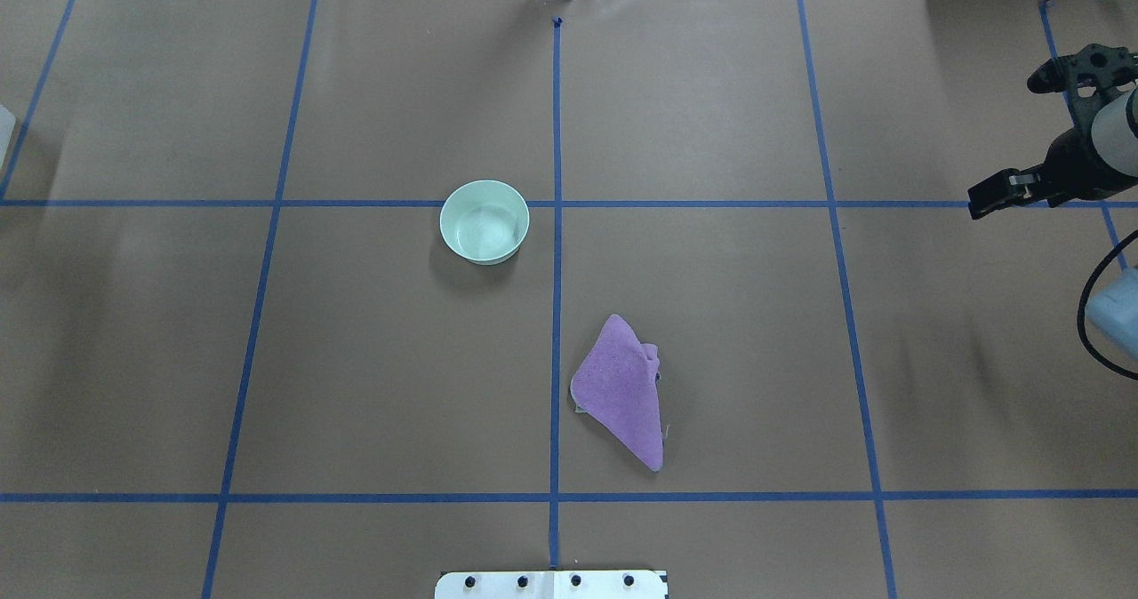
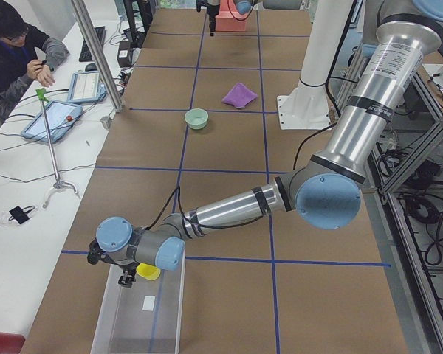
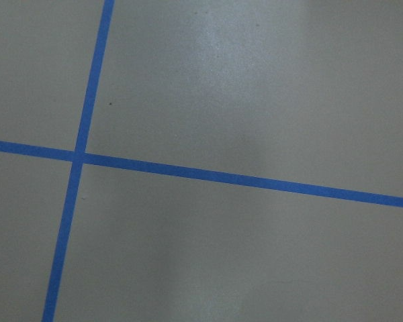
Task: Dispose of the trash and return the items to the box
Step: 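Release the yellow cup into the clear bin and reach back with the left gripper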
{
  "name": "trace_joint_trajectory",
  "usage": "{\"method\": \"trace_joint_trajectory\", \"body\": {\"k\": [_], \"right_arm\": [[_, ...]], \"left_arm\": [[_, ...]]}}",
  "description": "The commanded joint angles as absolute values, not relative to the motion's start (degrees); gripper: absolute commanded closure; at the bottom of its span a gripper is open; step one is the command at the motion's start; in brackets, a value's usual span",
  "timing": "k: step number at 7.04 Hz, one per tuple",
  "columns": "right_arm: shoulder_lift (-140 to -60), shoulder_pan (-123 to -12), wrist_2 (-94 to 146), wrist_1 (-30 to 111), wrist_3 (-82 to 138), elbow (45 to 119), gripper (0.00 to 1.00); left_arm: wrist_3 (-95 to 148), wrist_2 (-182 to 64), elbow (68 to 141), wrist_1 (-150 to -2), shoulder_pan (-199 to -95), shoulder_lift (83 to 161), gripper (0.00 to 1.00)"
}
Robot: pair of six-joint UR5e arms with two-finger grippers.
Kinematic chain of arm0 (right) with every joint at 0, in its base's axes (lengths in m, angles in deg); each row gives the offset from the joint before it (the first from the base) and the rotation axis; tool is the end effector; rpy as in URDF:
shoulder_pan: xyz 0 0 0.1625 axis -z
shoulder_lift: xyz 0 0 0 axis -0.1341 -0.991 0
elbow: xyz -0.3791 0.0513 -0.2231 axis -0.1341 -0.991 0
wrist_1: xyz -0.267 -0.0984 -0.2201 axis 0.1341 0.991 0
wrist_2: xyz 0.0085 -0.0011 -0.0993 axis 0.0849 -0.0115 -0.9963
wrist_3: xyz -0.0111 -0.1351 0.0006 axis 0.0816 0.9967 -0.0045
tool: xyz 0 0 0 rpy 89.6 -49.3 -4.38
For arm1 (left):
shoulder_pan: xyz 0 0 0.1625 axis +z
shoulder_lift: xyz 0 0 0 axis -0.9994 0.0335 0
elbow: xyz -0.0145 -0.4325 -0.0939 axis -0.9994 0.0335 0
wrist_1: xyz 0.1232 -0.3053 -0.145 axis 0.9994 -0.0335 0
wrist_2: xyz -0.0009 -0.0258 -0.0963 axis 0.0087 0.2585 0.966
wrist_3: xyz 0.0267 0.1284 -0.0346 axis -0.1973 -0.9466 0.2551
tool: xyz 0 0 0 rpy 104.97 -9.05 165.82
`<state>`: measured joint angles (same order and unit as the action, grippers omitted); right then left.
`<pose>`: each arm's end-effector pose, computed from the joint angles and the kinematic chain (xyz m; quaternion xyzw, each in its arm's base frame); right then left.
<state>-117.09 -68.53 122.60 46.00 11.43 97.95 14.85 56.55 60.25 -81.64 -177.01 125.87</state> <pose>-0.1756 -0.4507 0.5320 0.0855 -0.3394 -0.0346 0.9361 -0.0226 -0.6104 0.7484 0.0878 0.3998 0.0293 0.9119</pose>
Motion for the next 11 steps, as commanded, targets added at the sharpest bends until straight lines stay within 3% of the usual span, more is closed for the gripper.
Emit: {"method": "trace_joint_trajectory", "body": {"k": [1,3,6,11], "right_arm": [[-117.0,-68.52,122.56,46.07,11.43,97.95,0.0],[-116.65,-68.0,122.56,46.07,11.34,97.86,0.0],[-116.56,-67.91,122.56,46.07,11.34,97.69,0.0],[-116.56,-67.73,122.65,45.81,11.34,96.99,0.0]], "left_arm": [[14.88,56.11,72.64,-69.93,-177.56,125.71,0.01],[24.14,56.81,83.13,-68.44,-172.94,123.88,0.0],[47.23,56.28,98.17,-68.88,-154.86,123.07,0.0],[70.31,42.86,99.97,-72.66,-132.32,133.42,0.0]]}}
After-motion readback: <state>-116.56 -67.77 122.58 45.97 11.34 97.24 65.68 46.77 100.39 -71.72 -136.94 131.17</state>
